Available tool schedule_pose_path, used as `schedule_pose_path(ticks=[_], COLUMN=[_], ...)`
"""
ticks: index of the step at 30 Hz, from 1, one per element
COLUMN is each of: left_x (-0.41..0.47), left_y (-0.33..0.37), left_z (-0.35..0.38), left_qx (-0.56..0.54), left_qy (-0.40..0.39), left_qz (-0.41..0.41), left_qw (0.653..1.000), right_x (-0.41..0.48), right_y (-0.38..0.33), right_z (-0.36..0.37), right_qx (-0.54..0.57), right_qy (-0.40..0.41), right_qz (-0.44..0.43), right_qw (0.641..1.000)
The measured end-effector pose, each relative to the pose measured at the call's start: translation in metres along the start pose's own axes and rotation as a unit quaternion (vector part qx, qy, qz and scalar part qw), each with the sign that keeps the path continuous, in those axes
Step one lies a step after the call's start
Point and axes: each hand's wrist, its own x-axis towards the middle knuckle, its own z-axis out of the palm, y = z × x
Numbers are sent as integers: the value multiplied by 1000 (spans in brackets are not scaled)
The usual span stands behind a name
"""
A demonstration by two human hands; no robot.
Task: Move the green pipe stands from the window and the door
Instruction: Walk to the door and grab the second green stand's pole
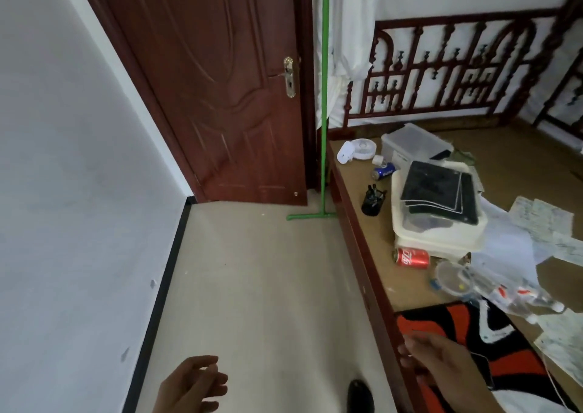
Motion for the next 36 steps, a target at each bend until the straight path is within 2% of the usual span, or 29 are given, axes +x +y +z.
schedule_pose_path(ticks=[7, 12, 16, 27, 32, 36], left_x=[85, 145, 209, 350, 387, 413], left_y=[92, 115, 139, 277, 301, 319], left_z=[62, 78, 83, 108, 117, 138], left_qx=[-24, -38, -27, 12, -9, -41], left_qy=[35, 46, 44, 18, 56, 92], left_qz=[49, 11, -14, 98, 87, 63], left_qw=[998, 998, 999, 995, 995, 993], right_x=[138, 219, 278, 423, 516, 607], right_y=[-115, -172, -188, -308, -365, -420], right_z=[20, 51, 81, 129, 141, 154], right_qx=[-68, -67, -72, -62, -93, -84], right_qy=[-81, -115, -106, -100, -109, -45], right_qz=[-63, -88, -68, -88, -110, -153], right_qw=[992, 987, 989, 989, 984, 984])
